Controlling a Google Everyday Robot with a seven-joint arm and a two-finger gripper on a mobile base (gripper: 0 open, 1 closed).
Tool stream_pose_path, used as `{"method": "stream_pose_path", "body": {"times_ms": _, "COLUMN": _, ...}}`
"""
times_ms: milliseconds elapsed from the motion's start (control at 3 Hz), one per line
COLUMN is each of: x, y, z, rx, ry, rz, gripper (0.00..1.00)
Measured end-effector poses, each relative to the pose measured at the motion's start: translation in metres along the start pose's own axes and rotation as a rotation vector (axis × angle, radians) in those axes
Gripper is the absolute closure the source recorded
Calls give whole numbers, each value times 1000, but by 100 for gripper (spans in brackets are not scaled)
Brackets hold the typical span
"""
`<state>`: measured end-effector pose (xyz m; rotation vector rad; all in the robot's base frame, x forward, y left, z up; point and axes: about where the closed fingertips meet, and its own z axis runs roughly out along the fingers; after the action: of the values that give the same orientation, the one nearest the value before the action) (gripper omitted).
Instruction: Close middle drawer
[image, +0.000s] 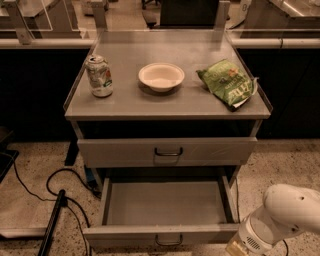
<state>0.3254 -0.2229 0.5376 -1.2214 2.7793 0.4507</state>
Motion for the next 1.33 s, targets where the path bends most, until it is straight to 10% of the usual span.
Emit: {"method": "stream_pose_path", "body": {"times_ms": 1333, "x": -38, "y": -39, "z": 97, "rx": -39, "ry": -129, "rz": 100, "gripper": 100}}
